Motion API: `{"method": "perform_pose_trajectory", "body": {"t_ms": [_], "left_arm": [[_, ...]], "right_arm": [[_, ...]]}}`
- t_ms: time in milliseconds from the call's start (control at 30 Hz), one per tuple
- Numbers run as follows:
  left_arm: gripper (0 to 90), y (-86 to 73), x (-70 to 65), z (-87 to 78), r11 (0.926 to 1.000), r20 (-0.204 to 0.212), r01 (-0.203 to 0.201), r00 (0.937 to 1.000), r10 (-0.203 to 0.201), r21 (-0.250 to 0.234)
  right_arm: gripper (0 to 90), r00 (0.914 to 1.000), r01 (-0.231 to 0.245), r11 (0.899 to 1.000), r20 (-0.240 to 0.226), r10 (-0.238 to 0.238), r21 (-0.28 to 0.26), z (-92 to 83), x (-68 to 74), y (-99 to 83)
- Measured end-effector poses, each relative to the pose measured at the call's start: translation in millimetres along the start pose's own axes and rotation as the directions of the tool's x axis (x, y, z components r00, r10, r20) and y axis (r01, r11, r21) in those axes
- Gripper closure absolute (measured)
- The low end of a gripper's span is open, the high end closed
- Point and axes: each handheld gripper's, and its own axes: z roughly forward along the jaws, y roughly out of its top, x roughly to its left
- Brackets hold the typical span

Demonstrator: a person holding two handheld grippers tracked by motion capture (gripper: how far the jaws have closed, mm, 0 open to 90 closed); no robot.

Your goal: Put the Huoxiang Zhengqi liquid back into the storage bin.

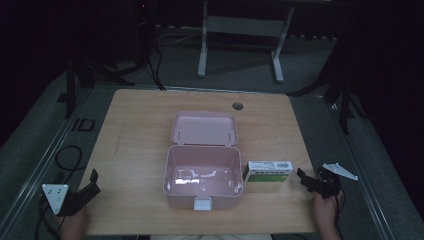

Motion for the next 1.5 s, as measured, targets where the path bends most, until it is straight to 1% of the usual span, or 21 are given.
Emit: {"method": "perform_pose_trajectory", "body": {"t_ms": [267, 433, 633, 667, 700, 733, 767, 800, 833, 867, 900, 967, 1033, 1067, 1100, 1167, 1200, 1233, 1300, 1400, 1500], "left_arm": [[3.3, 0.0, 0.8, 0.4, 1.0000, -0.006, 0.009, 0.9999, -0.009, 0.002], [3.3, 0.0, 0.9, 0.5, 0.9999, -0.008, 0.006, 0.9999, -0.006, 0.009], [3.3, 0.0, 0.9, 0.9, 0.9999, -0.005, 0.009, 0.9999, -0.009, 0.009], [3.3, 0.0, 1.0, 0.9, 0.9999, -0.003, 0.011, 0.9999, -0.011, 0.009], [3.3, 0.0, 1.0, 0.9, 0.9999, -0.003, 0.011, 0.9999, -0.011, 0.009], [3.3, 0.0, 1.0, 0.9, 0.9999, -0.003, 0.011, 0.9999, -0.011, 0.009], [3.3, 0.0, 1.1, 0.9, 0.9999, -0.001, 0.011, 0.9999, -0.011, 0.008], [3.3, 0.0, 1.1, 0.9, 0.9999, -0.001, 0.011, 0.9999, -0.011, 0.008], [3.3, 0.0, 1.1, 0.9, 0.9999, -0.001, 0.011, 0.9999, -0.011, 0.009], [3.3, 0.0, 1.1, 0.9, 0.9999, 0.000, 0.011, 0.9999, -0.011, 0.008], [3.3, 0.0, 1.0, 0.9, 0.9999, -0.001, 0.010, 1.0000, -0.010, 0.008], [3.3, 0.0, 0.7, 1.0, 0.9999, 0.000, 0.008, 1.0000, -0.008, 0.009], [3.3, 0.0, 0.6, 1.1, 0.9999, 0.000, 0.009, 1.0000, -0.009, 0.009], [3.3, 0.0, 0.7, 1.1, 0.9999, 0.000, 0.009, 1.0000, -0.009, 0.009], [3.3, 0.0, 0.7, 1.1, 0.9999, 0.000, 0.009, 1.0000, -0.009, 0.009], [3.3, 0.0, 0.9, 1.0, 0.9999, 0.001, 0.010, 0.9999, -0.010, 0.009], [3.3, 0.0, 1.0, 1.0, 0.9999, 0.001, 0.011, 0.9999, -0.011, 0.008], [3.3, 0.0, 1.0, 1.1, 0.9999, 0.001, 0.011, 0.9999, -0.011, 0.009], [3.3, 0.0, 0.8, 1.2, 0.9999, 0.001, 0.012, 0.9999, -0.012, 0.009], [3.3, 0.0, 0.6, 1.3, 0.9999, 0.002, 0.011, 0.9999, -0.011, 0.009], [3.3, 0.0, 0.4, 1.4, 0.9999, 0.003, 0.008, 1.0000, -0.008, 0.011]], "right_arm": [[11.5, 0.9973, 0.049, 0.995, -0.059, -0.044, 0.092, 7.8, -0.1, 6.0], [11.4, 0.9934, 0.048, 0.991, -0.109, -0.034, 0.128, 9.1, -5.9, 8.6], [11.6, 0.9770, 0.140, 0.973, -0.185, -0.105, 0.183, 10.2, -6.2, 12.7], [11.6, 0.9675, 0.178, 0.963, -0.215, -0.134, 0.204, 9.9, -5.8, 14.2], [11.6, 0.9675, 0.178, 0.963, -0.215, -0.134, 0.204, 9.9, -5.8, 14.2], [11.6, 0.9565, 0.210, 0.951, -0.249, -0.152, 0.226, 9.6, -5.4, 15.6], [11.6, 0.9565, 0.210, 0.951, -0.249, -0.152, 0.226, 9.6, -5.4, 15.6], [11.5, 0.9440, 0.253, 0.934, -0.276, -0.182, 0.251, 9.5, -4.2, 16.9], [11.5, 0.9440, 0.253, 0.934, -0.276, -0.182, 0.251, 9.5, -4.2, 16.9], [11.5, 0.9343, 0.287, 0.921, -0.290, -0.208, 0.265, 8.9, -2.8, 18.3], [11.5, 0.9343, 0.287, 0.921, -0.290, -0.208, 0.265, 8.9, -2.8, 18.3], [11.5, 0.9182, 0.323, 0.904, -0.324, -0.228, 0.281, 8.0, -1.0, 20.2], [11.5, 0.8984, 0.368, 0.882, -0.358, -0.255, 0.295, 6.6, 1.5, 22.6], [11.5, 0.8851, 0.402, 0.860, -0.373, -0.278, 0.313, 5.6, 3.8, 24.2], [11.5, 0.8851, 0.402, 0.860, -0.373, -0.278, 0.313, 5.6, 3.8, 24.2], [11.4, 0.8603, 0.450, 0.830, -0.409, -0.304, 0.330, 4.5, 6.3, 25.2], [11.3, 0.8376, 0.494, 0.800, -0.432, -0.334, 0.340, 2.9, 9.7, 25.8], [11.3, 0.8376, 0.494, 0.800, -0.432, -0.334, 0.340, 2.9, 9.7, 25.8], [11.3, 0.8172, 0.528, 0.776, -0.455, -0.353, 0.345, 0.7, 12.7, 26.5], [11.3, 0.7857, 0.576, 0.732, -0.492, -0.374, 0.363, -1.6, 16.3, 28.3], [11.3, 0.7566, 0.621, 0.676, -0.528, -0.386, 0.396, -3.6, 20.4, 30.3]]}}
